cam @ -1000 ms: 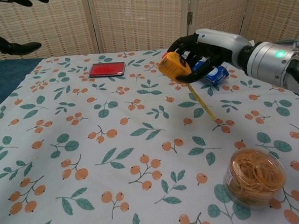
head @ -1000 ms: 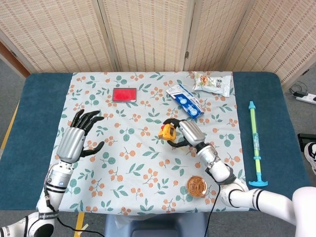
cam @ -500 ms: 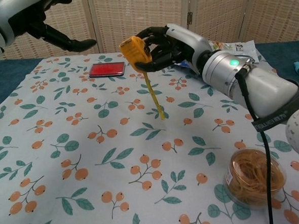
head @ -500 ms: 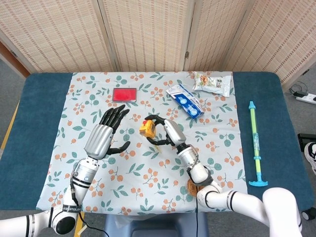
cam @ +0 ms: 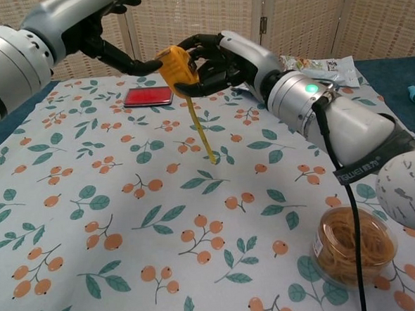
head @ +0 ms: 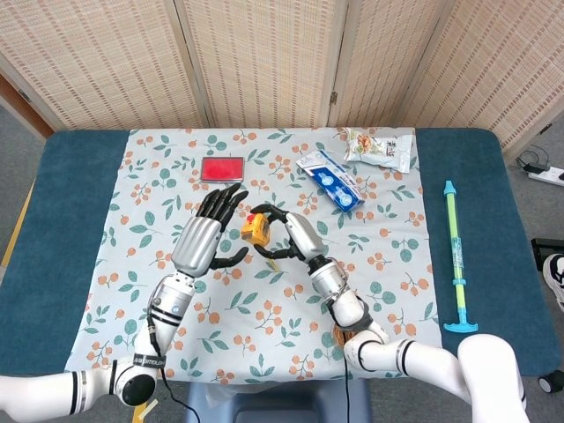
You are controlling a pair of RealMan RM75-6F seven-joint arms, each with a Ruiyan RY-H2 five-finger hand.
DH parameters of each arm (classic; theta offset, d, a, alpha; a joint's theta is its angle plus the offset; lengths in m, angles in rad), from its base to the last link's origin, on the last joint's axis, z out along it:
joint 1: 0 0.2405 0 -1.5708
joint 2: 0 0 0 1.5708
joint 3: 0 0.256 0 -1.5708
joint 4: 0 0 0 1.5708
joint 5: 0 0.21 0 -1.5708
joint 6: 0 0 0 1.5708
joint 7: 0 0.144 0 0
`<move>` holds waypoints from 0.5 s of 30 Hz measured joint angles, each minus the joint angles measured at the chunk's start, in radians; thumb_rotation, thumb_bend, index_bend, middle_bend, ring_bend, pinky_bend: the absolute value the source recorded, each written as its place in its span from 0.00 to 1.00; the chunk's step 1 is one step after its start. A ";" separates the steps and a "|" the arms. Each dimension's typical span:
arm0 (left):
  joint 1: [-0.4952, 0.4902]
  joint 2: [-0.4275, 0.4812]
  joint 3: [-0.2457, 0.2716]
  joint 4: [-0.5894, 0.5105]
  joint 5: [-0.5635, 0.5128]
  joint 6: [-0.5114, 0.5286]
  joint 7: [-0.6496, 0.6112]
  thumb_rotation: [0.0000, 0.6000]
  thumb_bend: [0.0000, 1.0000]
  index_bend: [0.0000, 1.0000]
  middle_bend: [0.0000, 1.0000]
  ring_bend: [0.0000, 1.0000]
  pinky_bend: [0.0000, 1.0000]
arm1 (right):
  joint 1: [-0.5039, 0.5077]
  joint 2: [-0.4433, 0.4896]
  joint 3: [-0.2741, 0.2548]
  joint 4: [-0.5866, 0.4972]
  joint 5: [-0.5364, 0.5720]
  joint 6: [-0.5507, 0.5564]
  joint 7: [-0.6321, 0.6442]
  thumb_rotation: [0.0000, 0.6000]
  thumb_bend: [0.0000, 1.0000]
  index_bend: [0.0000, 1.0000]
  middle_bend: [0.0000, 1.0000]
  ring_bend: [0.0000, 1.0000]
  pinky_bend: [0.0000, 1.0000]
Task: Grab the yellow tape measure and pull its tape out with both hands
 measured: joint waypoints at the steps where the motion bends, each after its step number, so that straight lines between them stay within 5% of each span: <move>1: -0.005 -0.004 -0.001 0.005 -0.005 -0.002 0.002 1.00 0.34 0.02 0.03 0.03 0.00 | 0.000 0.000 0.000 0.000 0.000 0.000 -0.001 1.00 0.48 0.62 0.57 0.49 0.29; 15: -0.051 -0.043 -0.006 0.052 -0.033 0.010 0.023 1.00 0.34 0.03 0.03 0.04 0.00 | 0.006 0.002 -0.005 0.003 0.001 -0.011 -0.006 1.00 0.48 0.62 0.57 0.49 0.29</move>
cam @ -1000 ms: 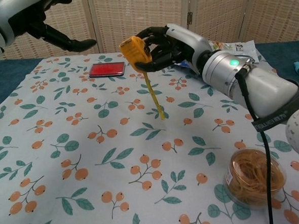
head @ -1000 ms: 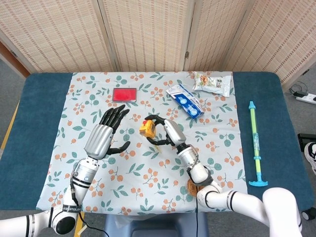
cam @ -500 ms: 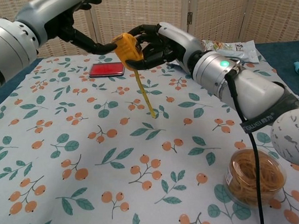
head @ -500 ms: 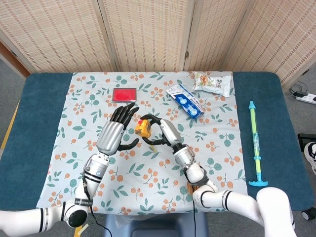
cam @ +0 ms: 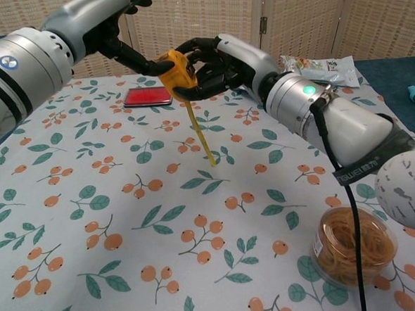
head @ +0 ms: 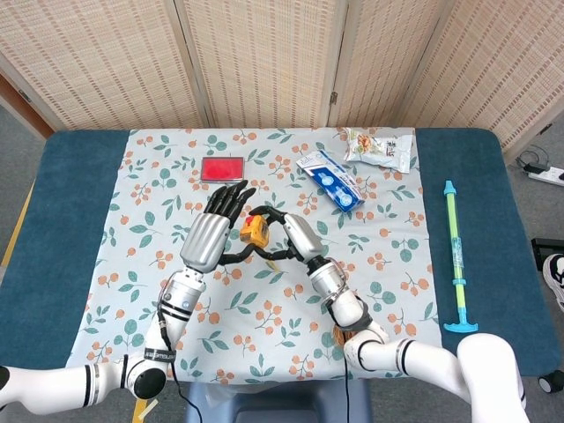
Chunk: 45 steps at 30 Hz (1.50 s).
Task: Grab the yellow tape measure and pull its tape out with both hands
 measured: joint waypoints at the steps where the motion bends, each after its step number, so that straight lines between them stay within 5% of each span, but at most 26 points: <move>1: -0.002 -0.001 0.000 0.002 -0.002 0.000 0.001 1.00 0.34 0.03 0.03 0.04 0.00 | 0.000 0.001 0.000 0.000 0.000 0.000 0.000 1.00 0.48 0.62 0.57 0.49 0.29; 14: -0.019 -0.015 0.001 0.029 -0.019 0.006 -0.015 1.00 0.36 0.06 0.03 0.05 0.00 | -0.001 0.007 -0.006 -0.003 0.003 -0.009 -0.006 1.00 0.48 0.62 0.57 0.49 0.29; 22: -0.023 -0.008 0.005 0.039 -0.024 0.006 -0.021 1.00 0.57 0.09 0.04 0.06 0.00 | -0.003 0.011 -0.008 0.000 0.003 -0.011 -0.004 1.00 0.48 0.62 0.57 0.49 0.29; 37: -0.020 0.010 0.009 0.049 -0.021 0.019 -0.040 1.00 0.69 0.18 0.07 0.07 0.00 | -0.009 0.015 -0.009 0.002 0.007 -0.011 0.001 1.00 0.48 0.62 0.57 0.49 0.29; 45: -0.018 0.017 0.012 0.055 -0.007 0.028 -0.057 1.00 0.74 0.36 0.09 0.07 0.00 | -0.009 0.013 -0.006 0.006 0.011 -0.011 0.002 1.00 0.48 0.62 0.57 0.49 0.29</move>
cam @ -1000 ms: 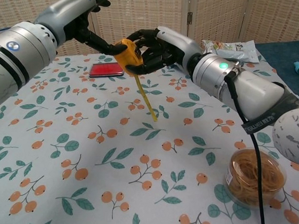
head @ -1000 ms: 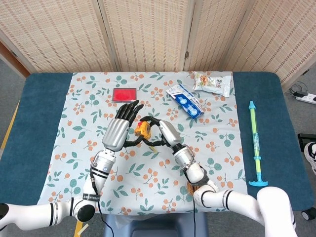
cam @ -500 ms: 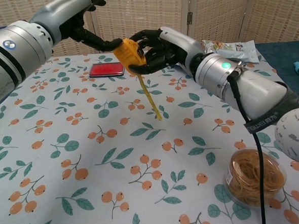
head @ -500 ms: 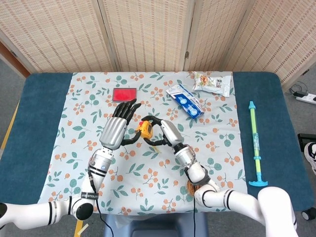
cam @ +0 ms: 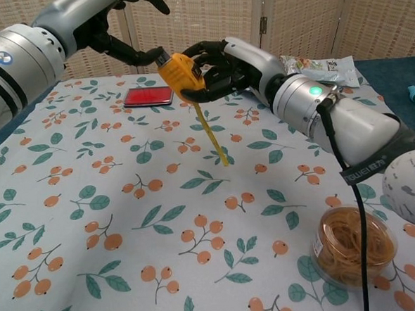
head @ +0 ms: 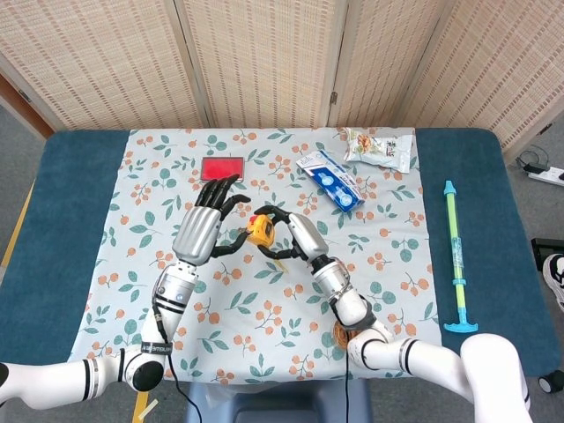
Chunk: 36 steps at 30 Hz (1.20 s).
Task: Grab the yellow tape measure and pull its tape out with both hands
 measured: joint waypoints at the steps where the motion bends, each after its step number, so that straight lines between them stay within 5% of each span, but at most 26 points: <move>1: 0.000 0.000 0.001 0.002 0.000 0.000 0.000 1.00 0.74 0.37 0.09 0.07 0.00 | 0.000 -0.001 0.001 0.001 0.001 -0.001 0.001 1.00 0.48 0.62 0.57 0.49 0.29; 20: -0.015 -0.018 0.017 0.037 0.019 0.002 0.018 1.00 0.97 0.53 0.11 0.05 0.00 | 0.007 -0.006 0.016 0.012 0.004 0.003 0.020 1.00 0.48 0.62 0.57 0.49 0.29; 36: -0.013 -0.042 -0.007 0.082 0.025 0.045 -0.006 1.00 1.00 0.58 0.15 0.10 0.00 | -0.018 0.038 -0.001 -0.019 0.009 -0.002 -0.002 1.00 0.48 0.62 0.57 0.50 0.29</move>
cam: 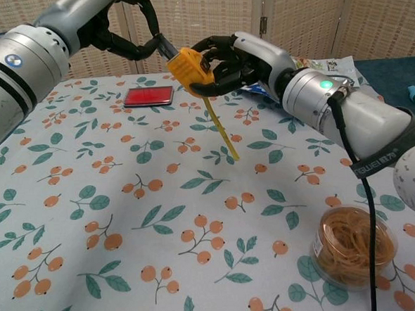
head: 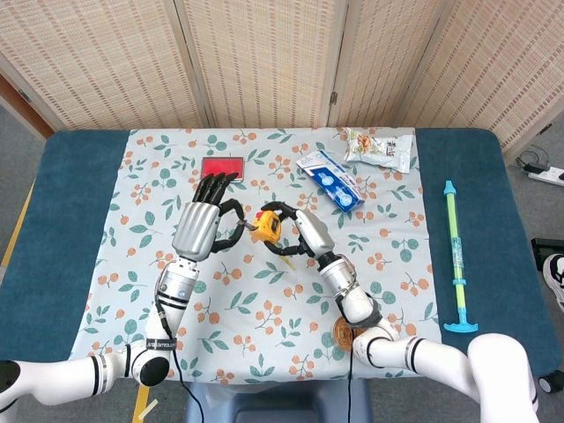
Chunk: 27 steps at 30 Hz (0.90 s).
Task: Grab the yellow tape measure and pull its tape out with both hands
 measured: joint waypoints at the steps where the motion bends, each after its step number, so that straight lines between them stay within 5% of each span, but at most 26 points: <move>1: 0.002 0.000 -0.002 0.002 0.001 0.004 -0.006 1.00 1.00 0.58 0.15 0.10 0.00 | -0.003 0.005 -0.002 -0.004 0.001 0.000 -0.003 1.00 0.48 0.62 0.57 0.50 0.29; 27: 0.124 0.127 -0.065 0.146 -0.127 -0.086 -0.357 1.00 1.00 0.58 0.17 0.11 0.00 | -0.212 0.384 -0.161 -0.205 0.004 -0.036 -0.096 1.00 0.48 0.62 0.57 0.51 0.30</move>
